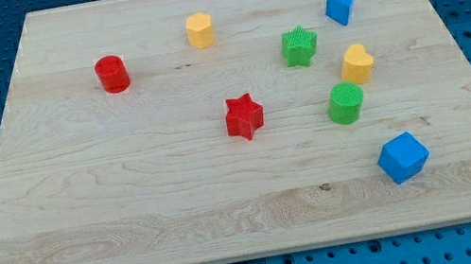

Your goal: Move your arm to the center right

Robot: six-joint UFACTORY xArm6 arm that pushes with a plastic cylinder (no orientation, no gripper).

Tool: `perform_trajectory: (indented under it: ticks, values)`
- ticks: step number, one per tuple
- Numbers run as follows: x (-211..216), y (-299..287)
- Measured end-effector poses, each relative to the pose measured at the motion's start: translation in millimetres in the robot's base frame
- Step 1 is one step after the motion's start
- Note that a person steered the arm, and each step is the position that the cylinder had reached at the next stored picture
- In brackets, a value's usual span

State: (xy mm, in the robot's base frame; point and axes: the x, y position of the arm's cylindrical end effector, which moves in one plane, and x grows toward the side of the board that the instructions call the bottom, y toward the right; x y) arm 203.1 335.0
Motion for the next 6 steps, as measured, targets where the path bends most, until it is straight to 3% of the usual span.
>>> perform_trajectory:
  ticks: [2,4,6]
  values:
    - [0.0,0.0]
    - [67.7,-0.1]
    - [193.6,-23.3]
